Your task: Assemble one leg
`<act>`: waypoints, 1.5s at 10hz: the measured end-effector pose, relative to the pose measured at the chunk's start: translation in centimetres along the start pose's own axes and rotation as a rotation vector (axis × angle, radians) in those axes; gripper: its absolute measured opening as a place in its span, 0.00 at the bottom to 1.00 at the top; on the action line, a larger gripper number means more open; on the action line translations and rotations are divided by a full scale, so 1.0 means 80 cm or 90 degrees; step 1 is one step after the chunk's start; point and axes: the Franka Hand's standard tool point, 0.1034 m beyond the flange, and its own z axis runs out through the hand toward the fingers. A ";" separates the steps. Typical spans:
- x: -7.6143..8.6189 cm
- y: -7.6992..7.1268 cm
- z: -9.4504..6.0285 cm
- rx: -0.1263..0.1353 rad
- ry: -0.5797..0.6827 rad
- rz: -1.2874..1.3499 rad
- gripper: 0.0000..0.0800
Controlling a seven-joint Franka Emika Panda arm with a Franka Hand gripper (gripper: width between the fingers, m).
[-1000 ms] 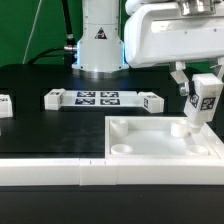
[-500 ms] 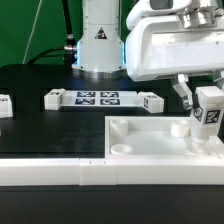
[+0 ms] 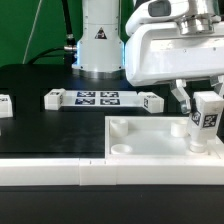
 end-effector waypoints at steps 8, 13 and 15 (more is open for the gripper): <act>-0.010 0.002 0.014 -0.012 0.068 0.006 0.36; -0.012 0.001 0.014 -0.012 0.072 0.008 0.62; -0.013 0.001 0.015 -0.012 0.072 0.008 0.80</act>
Offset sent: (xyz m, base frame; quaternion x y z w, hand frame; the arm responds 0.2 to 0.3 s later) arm -0.0024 0.0052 -0.0152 0.0014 0.0228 0.0198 0.9995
